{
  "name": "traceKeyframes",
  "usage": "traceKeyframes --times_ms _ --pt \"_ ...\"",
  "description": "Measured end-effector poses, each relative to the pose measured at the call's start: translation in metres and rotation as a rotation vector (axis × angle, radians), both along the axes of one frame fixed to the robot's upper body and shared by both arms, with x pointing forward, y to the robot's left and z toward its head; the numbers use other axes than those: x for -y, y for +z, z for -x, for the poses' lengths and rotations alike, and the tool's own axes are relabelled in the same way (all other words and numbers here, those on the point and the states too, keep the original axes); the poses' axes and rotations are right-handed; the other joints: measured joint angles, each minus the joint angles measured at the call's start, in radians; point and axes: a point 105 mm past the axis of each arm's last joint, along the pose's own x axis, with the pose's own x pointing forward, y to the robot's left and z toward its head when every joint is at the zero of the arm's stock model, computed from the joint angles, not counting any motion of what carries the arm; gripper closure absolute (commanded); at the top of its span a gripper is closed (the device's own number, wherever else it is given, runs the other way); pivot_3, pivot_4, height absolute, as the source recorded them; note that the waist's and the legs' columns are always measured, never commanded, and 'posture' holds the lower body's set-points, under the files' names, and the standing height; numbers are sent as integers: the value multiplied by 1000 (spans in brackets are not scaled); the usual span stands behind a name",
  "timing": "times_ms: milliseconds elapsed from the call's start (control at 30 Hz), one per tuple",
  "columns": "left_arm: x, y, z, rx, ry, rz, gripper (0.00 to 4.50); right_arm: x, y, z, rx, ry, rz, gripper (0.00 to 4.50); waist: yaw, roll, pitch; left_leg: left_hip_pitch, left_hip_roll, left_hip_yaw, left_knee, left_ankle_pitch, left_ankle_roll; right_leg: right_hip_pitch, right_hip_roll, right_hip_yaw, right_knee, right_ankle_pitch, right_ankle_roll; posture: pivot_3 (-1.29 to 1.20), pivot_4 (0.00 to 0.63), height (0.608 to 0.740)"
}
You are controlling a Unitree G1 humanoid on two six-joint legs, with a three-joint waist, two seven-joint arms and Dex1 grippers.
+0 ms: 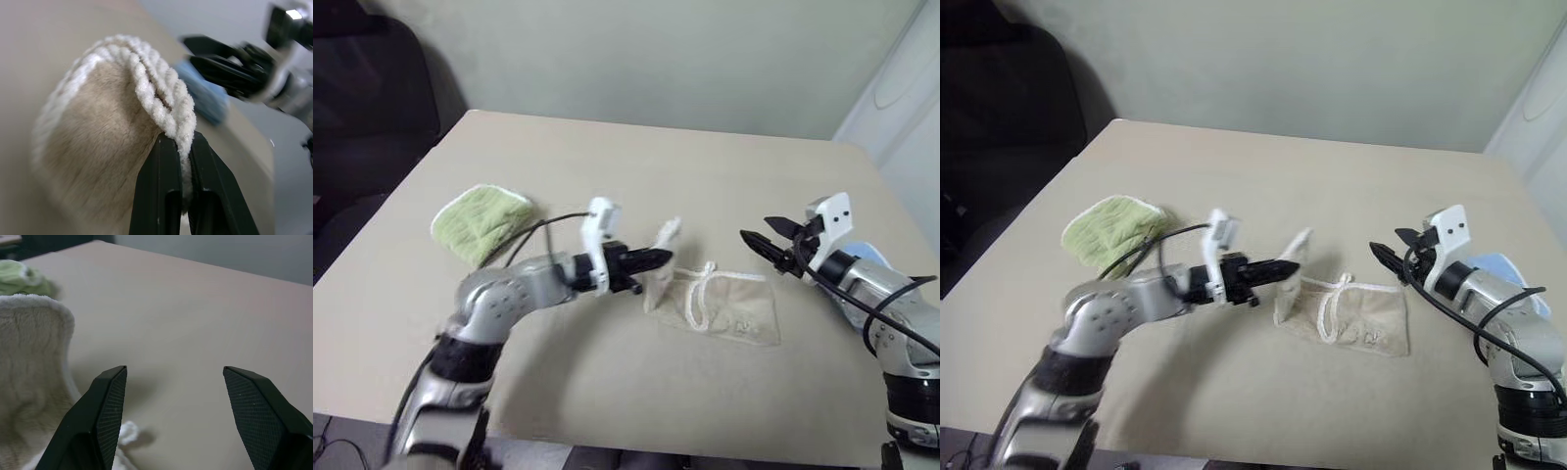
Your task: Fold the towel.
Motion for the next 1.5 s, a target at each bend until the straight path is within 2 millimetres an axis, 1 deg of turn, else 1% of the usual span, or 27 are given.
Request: traceKeyframes --times_ms 67,133,200,267,333,400,433,500,600,667,800,867,967,1033,1200,1233,1267,1300,1400,1467,1500 --pt "24 6 -5 18 -72 -20 4461 10 1 -1 5 -47 2 1177 1 -1 0 -1 -2 0 0 1 2 1 -2 -1 0 0 1 0 150 740" --pt "48 10 -5 44 -139 -52 4461 17 1 0 8 -79 2 1177 1 -1 0 -1 -3 1 0 1 3 1 -5 -1 0 0 2 0 150 740" --pt "70 10 -2 55 -202 -76 4461 21 0 1 6 -101 3 1177 1 -1 1 -1 -3 3 0 2 4 2 -6 -1 -1 1 8 0 150 740" --pt "92 7 2 55 -254 -105 4461 27 -3 4 -1 -129 3 1177 1 -2 1 -1 -4 6 0 2 4 2 -8 -1 -1 2 14 0 150 740" --pt "110 2 10 59 -310 -136 4461 32 -5 7 -3 -156 4 1177 1 -2 1 -1 -4 7 1 3 5 2 -9 0 -2 -2 24 0 150 740" --pt "122 -6 16 74 -356 -184 4461 34 -4 11 2 -175 10 1177 1 -2 1 -1 -3 8 1 3 5 3 -10 0 -3 -2 26 0 150 740" --pt "129 -14 20 79 -379 -218 4461 37 -3 13 8 -189 10 1177 1 -2 1 0 -3 9 1 3 6 4 -10 0 -3 -2 28 0 150 740" --pt "136 -24 25 73 -405 -254 4461 40 -2 16 15 -209 14 1177 1 -2 1 0 -3 9 1 2 9 5 -10 0 -4 -3 30 0 150 740" --pt "143 -35 26 73 -416 -294 4461 47 -1 21 23 -245 15 1177 1 -2 1 -1 -3 9 1 3 10 5 -10 0 -6 -2 31 0 150 740" --pt "146 -42 25 80 -417 -319 4461 49 0 22 26 -260 16 1177 1 -2 1 -2 -3 9 2 3 11 5 -10 1 -7 -2 32 0 150 740" --pt "155 -61 27 96 -426 -383 4461 53 3 23 30 -282 12 1177 1 -2 1 -3 -4 9 2 3 12 5 -11 1 -9 0 36 0 150 740" --pt "157 -66 29 90 -436 -392 4461 55 4 24 34 -288 11 1177 2 -2 1 -4 -3 9 2 3 13 5 -11 1 -11 1 38 0 150 740" --pt "160 -68 33 72 -452 -378 3702 55 4 23 35 -293 11 1177 3 -1 1 -6 -4 10 2 3 14 5 -12 1 -13 3 40 0 150 740" --pt "163 -65 34 51 -454 -337 3033 55 6 22 41 -294 10 1177 4 0 0 -6 -4 10 2 8 22 5 -12 1 -14 3 40 0 150 740" --pt "157 -50 24 -4 -405 -241 1166 54 8 21 48 -292 10 1177 4 0 0 -6 -4 10 2 8 22 5 -12 1 -14 4 41 0 150 740" --pt "156 -48 23 -15 -400 -230 755 54 9 21 49 -291 10 1177 4 0 0 -6 -4 10 3 8 22 5 -12 1 -14 4 41 0 150 740" --pt "155 -47 23 -24 -397 -221 458 53 9 21 50 -290 9 1177 4 0 0 -6 -4 11 3 8 22 5 -12 1 -14 4 41 0 150 740" --pt "153 -44 23 -33 -396 -207 36 53 10 20 53 -288 9 1177 4 0 1 -7 -4 11 3 8 22 5 -12 1 -15 4 41 0 150 740" --pt "147 -25 22 -44 -397 -115 10 52 11 20 46 -280 4 1177 4 0 1 -6 -3 11 3 9 23 5 -12 1 -15 6 41 0 150 740" --pt "132 -11 12 -21 -359 -67 10 49 9 22 30 -261 -2 1177 4 1 0 -6 -3 11 3 9 23 5 -11 1 -14 6 41 0 150 740" --pt "123 -8 7 -2 -336 -62 10 46 8 24 19 -243 -3 1177 4 1 0 -6 -3 11 3 9 23 5 -11 1 -14 6 41 0 150 740"
